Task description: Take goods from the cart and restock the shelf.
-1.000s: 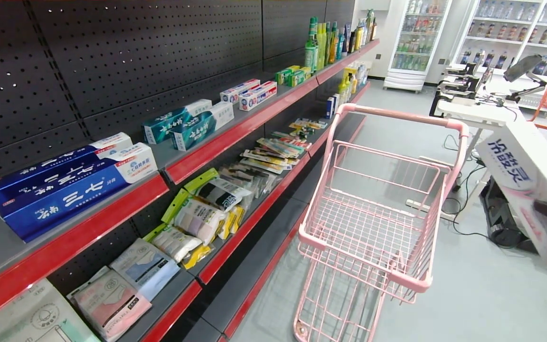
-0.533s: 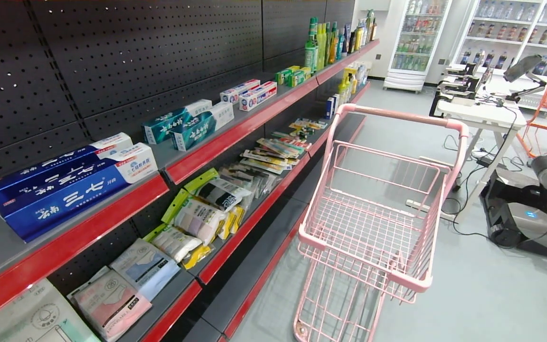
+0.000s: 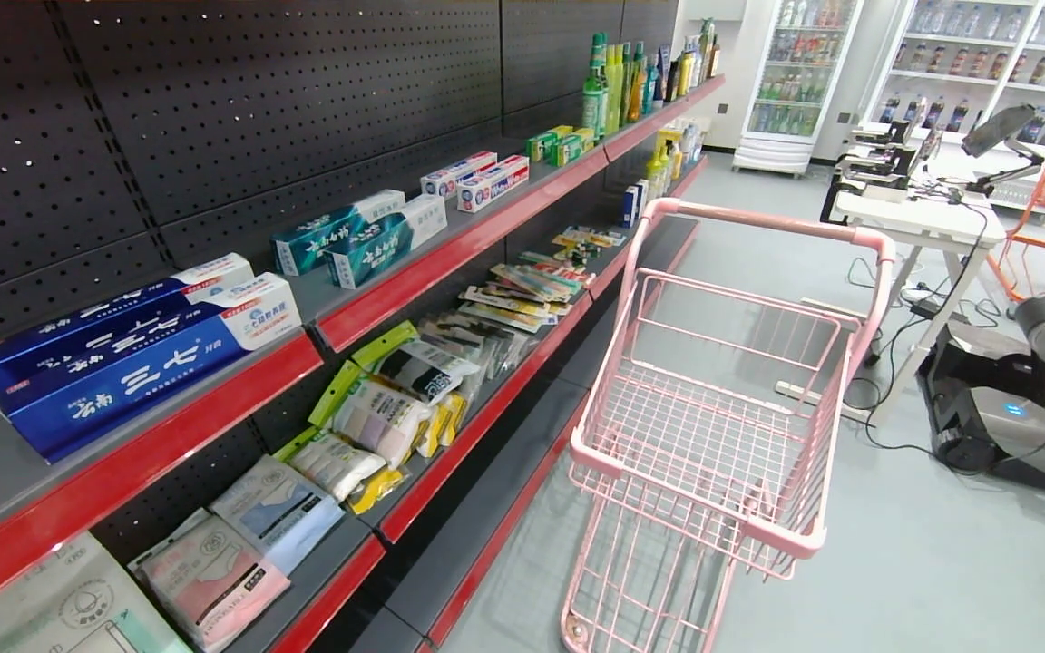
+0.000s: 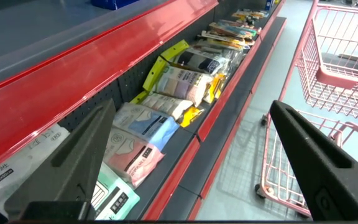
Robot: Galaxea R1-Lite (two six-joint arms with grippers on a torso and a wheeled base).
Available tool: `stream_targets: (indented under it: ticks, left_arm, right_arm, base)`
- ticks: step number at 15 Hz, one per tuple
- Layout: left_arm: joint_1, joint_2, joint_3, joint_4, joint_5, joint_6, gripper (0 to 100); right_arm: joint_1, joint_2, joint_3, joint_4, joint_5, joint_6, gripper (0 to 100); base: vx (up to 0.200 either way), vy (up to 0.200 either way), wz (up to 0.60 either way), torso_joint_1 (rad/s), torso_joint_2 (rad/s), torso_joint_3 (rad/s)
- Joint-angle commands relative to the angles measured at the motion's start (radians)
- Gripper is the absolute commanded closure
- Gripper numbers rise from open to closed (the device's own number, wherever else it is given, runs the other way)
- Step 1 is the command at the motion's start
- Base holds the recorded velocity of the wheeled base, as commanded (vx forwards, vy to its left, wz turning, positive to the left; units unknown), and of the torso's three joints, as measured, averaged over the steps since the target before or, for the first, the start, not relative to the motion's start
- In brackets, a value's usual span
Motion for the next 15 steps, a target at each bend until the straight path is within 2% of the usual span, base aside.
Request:
stream_targets:
  ticks: [1,4,10,15]
  left_arm:
    - [-0.001,0.001,0.0,-0.001,0.0,0.0,0]
    - [-0.001,0.001,0.0,0.001,0.0,0.001,0]
    - [0.0,0.001,0.0,-0.001,0.0,0.001,0]
    - [-0.001,0.001,0.0,0.001,0.0,0.001,0]
  right_arm:
    - [0.0,-0.001,0.01,0.001,0.001,-0.002,100]
    - [0.001,0.004,0.019,0.001,0.006,-0.01,100]
    - [0.007,0.022,0.021,-0.001,0.012,-0.027,100]
    - [0.007,0.043,0.019,-0.01,0.022,-0.034,100]
  base:
    - [0.0,0.0,0.0,0.0,0.0,0.0]
    - [0.0,0.0,0.0,0.102,-0.22,-0.125]
    - [0.0,0.0,0.0,0.245,-0.54,-0.298]
    - [0.0,0.0,0.0,0.188,-0.39,-0.212]
